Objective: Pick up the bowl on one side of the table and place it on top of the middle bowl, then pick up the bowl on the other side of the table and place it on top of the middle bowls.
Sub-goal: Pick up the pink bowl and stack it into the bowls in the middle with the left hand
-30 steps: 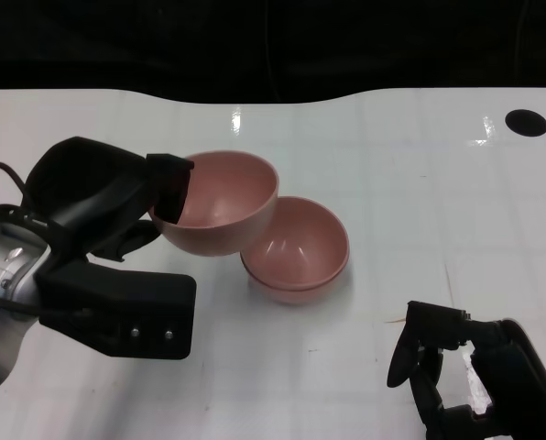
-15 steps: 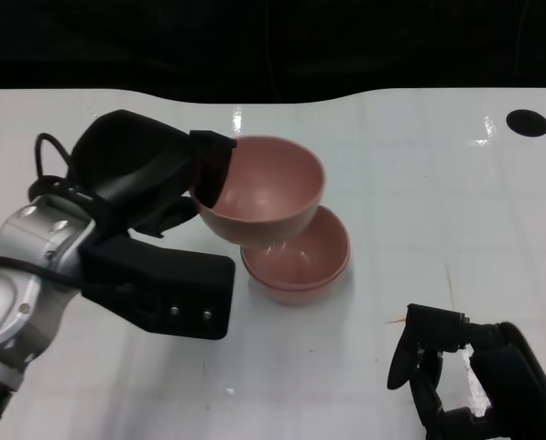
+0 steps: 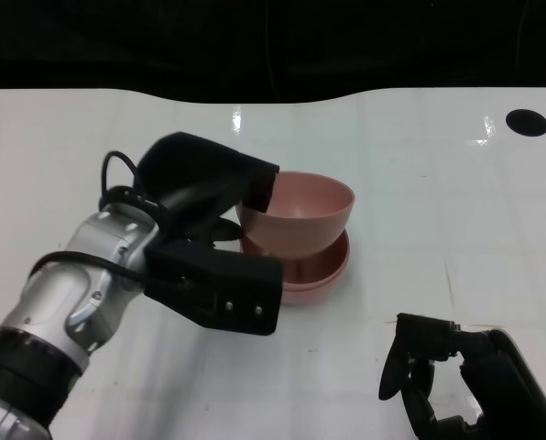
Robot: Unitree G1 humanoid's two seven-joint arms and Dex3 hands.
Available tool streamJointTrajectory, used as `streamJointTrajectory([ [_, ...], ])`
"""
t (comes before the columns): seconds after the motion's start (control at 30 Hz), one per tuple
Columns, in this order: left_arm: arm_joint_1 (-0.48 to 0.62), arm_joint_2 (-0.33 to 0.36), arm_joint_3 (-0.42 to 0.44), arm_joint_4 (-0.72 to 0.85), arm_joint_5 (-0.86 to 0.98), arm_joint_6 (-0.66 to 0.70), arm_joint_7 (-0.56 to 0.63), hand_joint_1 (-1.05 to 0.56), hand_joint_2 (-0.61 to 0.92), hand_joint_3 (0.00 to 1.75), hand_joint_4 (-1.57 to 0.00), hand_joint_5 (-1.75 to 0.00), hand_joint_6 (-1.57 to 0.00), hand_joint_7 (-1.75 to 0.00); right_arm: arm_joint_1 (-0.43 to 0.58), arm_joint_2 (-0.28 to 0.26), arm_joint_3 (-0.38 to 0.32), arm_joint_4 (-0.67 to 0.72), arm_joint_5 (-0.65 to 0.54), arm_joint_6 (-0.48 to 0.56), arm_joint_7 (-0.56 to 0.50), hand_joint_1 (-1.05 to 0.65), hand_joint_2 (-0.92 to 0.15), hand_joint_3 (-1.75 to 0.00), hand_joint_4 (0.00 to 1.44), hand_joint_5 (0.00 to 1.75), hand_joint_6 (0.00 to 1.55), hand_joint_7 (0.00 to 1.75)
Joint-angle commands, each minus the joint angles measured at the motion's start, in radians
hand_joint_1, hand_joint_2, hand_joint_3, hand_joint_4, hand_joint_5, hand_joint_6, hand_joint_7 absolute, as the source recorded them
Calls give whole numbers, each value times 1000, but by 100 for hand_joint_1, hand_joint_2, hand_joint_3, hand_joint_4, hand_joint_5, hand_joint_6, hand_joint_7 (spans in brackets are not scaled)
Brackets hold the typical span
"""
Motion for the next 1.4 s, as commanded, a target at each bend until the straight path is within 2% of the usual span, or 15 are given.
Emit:
streamJointTrajectory([
  [0.03, -40, -18, -19, 71, 10, -10, 49, -21, 90, 17, -89, -175, -74, -165, 9, -4, 0, -16, 4, 2, -1, -6, -10, -175, 97, 175, 83, 149],
  [0.27, -61, -58, -53, 207, 19, -17, 130, -21, 87, 17, -89, -175, -73, -157, 14, -4, 1, -29, 8, 11, 6, -5, -10, -175, 97, 175, 83, 149],
  [0.33, -65, -63, -62, 249, 23, -32, 178, -22, 86, 18, -94, -175, -79, -142, 14, -4, 1, -30, 8, 13, 7, -5, -10, -175, 96, 175, 83, 150],
  [0.47, -68, -61, -84, 314, 28, -70, 253, -20, 85, 18, -95, -175, -83, -139, 16, -5, 0, -31, 9, 11, 6, -5, -9, -175, 96, 175, 83, 150],
  [0.53, -64, -54, -92, 318, 27, -79, 257, -23, 84, 13, -89, -175, -93, -96, 16, -6, -1, -31, 11, 12, 8, -5, -9, -175, 96, 175, 83, 150],
  [0.57, -62, -52, -94, 316, 26, -79, 253, -23, 85, 11, -86, -174, -96, -85, 17, -7, -2, -33, 11, 14, 9, -5, -10, -175, 96, 175, 83, 150],
  [0.63, -58, -45, -98, 307, 29, -76, 245, -23, 85, 7, -80, -144, -100, -67, 18, -7, -3, -35, 10, 17, 9, -5, -10, -175, 96, 175, 83, 150],
  [0.67, -55, -37, -104, 291, 37, -67, 235, -25, 87, 6, -79, -123, -97, -55, 18, -7, -4, -36, 7, 18, 9, -5, -10, -175, 96, 175, 83, 150],
  [0.7, -52, -28, -108, 273, 45, -56, 217, -28, 89, 4, -76, -98, -90, -36, 18, -7, -5, -36, 6, 18, 9, -5, -10, -175, 96, 175, 83, 150],
  [0.8, -37, 10, -110, 177, 52, -11, 109, -35, 92, 3, -61, -54, -70, -7, 13, -10, -7, -28, 9, 10, 8, -5, -10, -175, 96, 175, 83, 150],
  [0.9, -16, 39, -106, 96, 52, 17, 42, -42, 92, 2, -52, -22, -55, -1, 10, -11, -9, -23, 11, 4, 9, -4, -10, -175, 97, 175, 83, 150],
  [1.0, 2, 76, -99, 8, 48, 36, -39, -55, 92, 6, -38, -11, -40, 0, 9, -12, -11, -20, 12, 0, 7, -5, -10, -175, 97, 175, 83, 150],
  [1.1, 21, 107, -89, -82, 53, 50, -91, -65, 92, 8, -29, -6, -36, 0, 9, -13, -12, -23, 12, 5, 10, -6, -10, -175, 97, 175, 83, 150],
  [1.23, 50, 132, -68, -179, 47, 44, -107, -75, 92, 15, -24, -3, -32, 0, 6, -16, -16, -16, 18, 2, 11, -6, -10, -175, 97, 175, 83, 150],
  [1.4, 110, 167, -22, -281, 25, 41, -131, -77, 92, 21, -24, -4, -28, 0, 5, -16, -17, -11, 18, -4, 9, -6, -10, -175, 97, 175, 83, 149],
])
